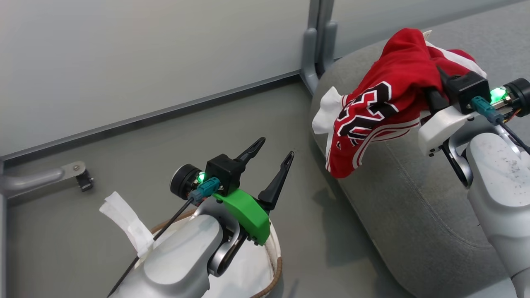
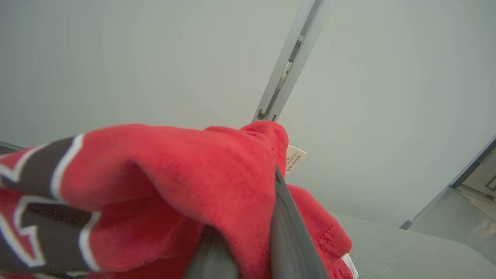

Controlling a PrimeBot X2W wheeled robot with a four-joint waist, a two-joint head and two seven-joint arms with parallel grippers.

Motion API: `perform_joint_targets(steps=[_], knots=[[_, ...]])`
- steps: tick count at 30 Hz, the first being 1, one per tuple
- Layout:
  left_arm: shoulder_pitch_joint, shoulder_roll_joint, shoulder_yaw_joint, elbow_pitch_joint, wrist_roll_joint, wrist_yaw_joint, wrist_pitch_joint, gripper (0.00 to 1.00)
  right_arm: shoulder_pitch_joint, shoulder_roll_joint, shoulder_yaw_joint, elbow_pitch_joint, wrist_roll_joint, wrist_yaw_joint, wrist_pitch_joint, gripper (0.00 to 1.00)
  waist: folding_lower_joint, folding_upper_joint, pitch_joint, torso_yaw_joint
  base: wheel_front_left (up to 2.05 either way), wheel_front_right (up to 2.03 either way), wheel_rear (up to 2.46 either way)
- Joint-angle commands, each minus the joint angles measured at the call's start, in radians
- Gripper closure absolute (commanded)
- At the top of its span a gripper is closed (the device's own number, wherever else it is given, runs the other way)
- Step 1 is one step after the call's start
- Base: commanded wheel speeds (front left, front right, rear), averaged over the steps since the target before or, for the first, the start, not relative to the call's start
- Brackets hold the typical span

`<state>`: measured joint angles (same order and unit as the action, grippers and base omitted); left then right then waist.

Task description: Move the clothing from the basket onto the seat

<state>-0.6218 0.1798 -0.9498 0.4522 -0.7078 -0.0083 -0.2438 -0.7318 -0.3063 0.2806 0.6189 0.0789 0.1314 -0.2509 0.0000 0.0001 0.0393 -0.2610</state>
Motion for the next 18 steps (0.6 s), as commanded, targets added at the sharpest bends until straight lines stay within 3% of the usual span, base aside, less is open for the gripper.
perform_joint_targets(steps=[1,10,18], knots=[[0.002,0.003,-0.001,0.002,0.011,0.001,-0.005,0.00,0.006,-0.005,-0.013,-0.013,-0.004,-0.001,0.003,1.00,0.0000,-0.0001,0.051,-0.114,0.00,0.00,0.00],[-0.027,-0.001,-0.009,0.013,0.027,-0.004,-0.010,0.00,0.046,0.004,-0.068,-0.045,-0.012,-0.001,0.007,1.00,0.0000,-0.0001,0.099,-0.233,0.00,0.00,0.00],[-0.046,-0.006,-0.014,0.021,0.031,-0.006,-0.010,0.00,0.064,0.017,-0.107,-0.044,-0.024,-0.001,0.007,1.00,0.0000,-0.0001,0.127,-0.235,0.00,0.00,0.00]])
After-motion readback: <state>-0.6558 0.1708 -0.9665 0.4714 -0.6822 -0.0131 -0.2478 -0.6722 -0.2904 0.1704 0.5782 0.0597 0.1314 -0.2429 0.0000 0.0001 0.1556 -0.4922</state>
